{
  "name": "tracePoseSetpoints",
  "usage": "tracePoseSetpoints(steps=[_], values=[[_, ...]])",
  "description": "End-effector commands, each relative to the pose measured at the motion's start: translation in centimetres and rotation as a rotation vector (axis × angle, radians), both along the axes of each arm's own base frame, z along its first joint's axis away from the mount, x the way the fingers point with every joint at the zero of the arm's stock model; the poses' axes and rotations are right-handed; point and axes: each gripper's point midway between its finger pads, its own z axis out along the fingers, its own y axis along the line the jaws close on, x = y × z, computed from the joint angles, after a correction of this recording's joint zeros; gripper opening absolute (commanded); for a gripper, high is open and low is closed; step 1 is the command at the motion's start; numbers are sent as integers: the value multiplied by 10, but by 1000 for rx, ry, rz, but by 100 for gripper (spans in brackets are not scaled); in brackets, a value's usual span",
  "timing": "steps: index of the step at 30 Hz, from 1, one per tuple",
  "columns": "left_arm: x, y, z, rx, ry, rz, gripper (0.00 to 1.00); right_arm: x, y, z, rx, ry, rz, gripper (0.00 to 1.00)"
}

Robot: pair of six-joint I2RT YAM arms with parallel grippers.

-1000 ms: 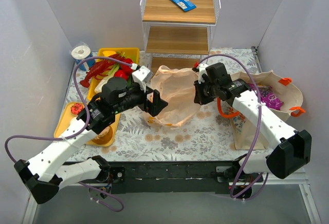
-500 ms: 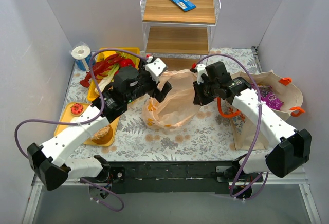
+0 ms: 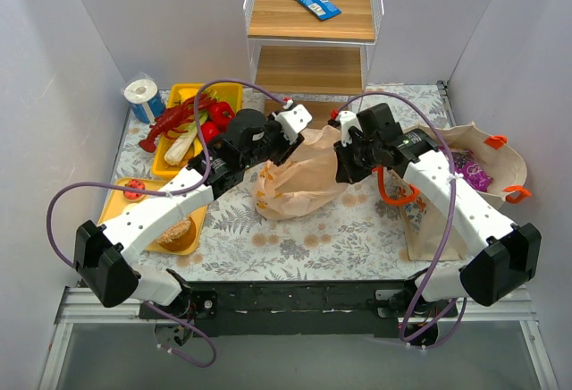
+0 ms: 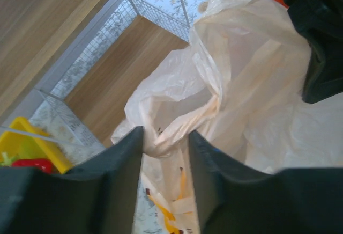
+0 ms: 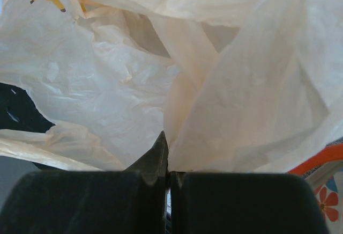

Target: Place the mixed food into the grocery bags and tie them

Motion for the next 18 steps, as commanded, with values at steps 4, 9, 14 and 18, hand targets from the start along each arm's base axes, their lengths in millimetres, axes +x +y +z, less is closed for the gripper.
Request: tracePoseSetpoints(steps=[4,9,14,18], values=[[-10,2,26,-78,-39,-13,0,3,1,23,-13,-46,59,1],[-29,8,34,-153,0,-28,0,7,4,48,18,-95,65,1],[-55,25,49,-220,56,-13,58,6,20,82,103,-122,129,1],[-74,45,78,-265,25,-6,98,9,13,93,61,-135,119,1]])
